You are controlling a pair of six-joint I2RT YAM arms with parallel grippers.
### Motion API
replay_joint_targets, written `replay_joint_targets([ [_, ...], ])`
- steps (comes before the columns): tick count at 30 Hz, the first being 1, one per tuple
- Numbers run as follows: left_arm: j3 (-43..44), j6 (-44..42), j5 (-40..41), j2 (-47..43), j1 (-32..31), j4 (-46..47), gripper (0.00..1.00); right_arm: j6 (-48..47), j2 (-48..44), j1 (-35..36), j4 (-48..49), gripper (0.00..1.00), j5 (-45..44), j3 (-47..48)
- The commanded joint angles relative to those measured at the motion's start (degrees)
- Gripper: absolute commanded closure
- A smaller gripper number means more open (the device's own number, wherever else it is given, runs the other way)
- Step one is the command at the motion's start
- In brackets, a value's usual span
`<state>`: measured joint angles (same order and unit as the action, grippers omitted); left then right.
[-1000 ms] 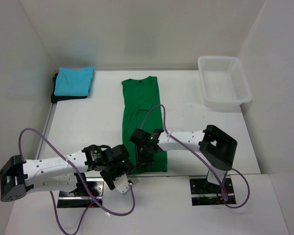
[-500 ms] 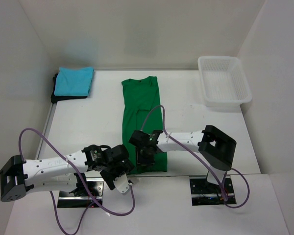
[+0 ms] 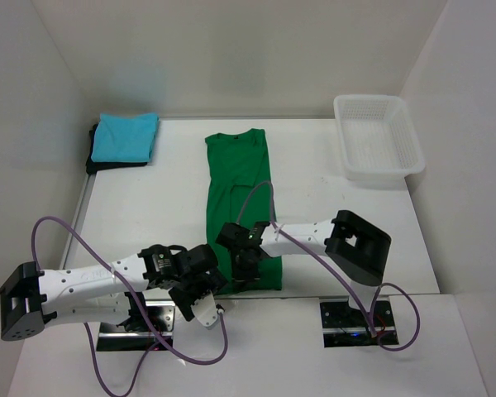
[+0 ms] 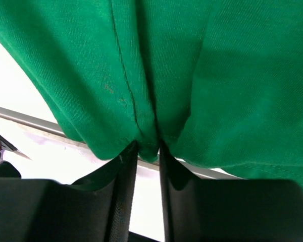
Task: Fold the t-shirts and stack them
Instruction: Grab the bottom of the folded rectangular tshirt with both arms
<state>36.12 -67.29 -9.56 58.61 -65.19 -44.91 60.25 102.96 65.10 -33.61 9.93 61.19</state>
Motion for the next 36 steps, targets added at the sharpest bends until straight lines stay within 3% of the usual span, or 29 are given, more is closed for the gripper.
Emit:
replay_joint_targets([
  [1, 0.53, -0.21, -2.21, -0.95, -0.29, 0.08, 0.00, -0.22, 0.06, 0.55, 0.91, 0.75, -0.09, 2.00],
  [9, 0.53, -0.21, -2.21, -1.48, -0.29, 0.08, 0.00, -0.22, -2.15, 0.55, -0.32, 0.85, -1.23, 3.85],
  [15, 0.53, -0.21, -2.21, -1.48, -0.29, 0.08, 0.00, 1.09, -5.30, 0.55, -2.87, 0.99, -2.46, 3.85],
  [22, 0.01, -0.74, -2.21, -1.48, -0.29, 0.08, 0.00, 5.84, -11.46, 0.55, -3.05, 1.00, -4.05, -2.47],
  [26, 0.00, -3.63, -1.69, -0.95, -0.29, 0.08, 0.00, 5.85, -10.24, 1.08, -1.20, 1.00, -2.20, -4.59],
  [31, 0.00, -6.80, -1.16, 0.27, -0.29, 1.22, 0.00, 3.38, -6.37, 1.08, -3.38, 0.76, -3.24, -3.00],
  [35, -0.61, -11.98, -0.55, 0.80, -0.29, 3.32, 0.00, 3.38, -8.03, 1.08, -5.51, 0.46, -5.97, -2.48],
  [36, -2.00, -14.43, 0.06, 1.33, -0.29, 4.81, 0.00, 3.38, -8.82, 1.08, -5.51, 0.45, -5.98, -2.48],
])
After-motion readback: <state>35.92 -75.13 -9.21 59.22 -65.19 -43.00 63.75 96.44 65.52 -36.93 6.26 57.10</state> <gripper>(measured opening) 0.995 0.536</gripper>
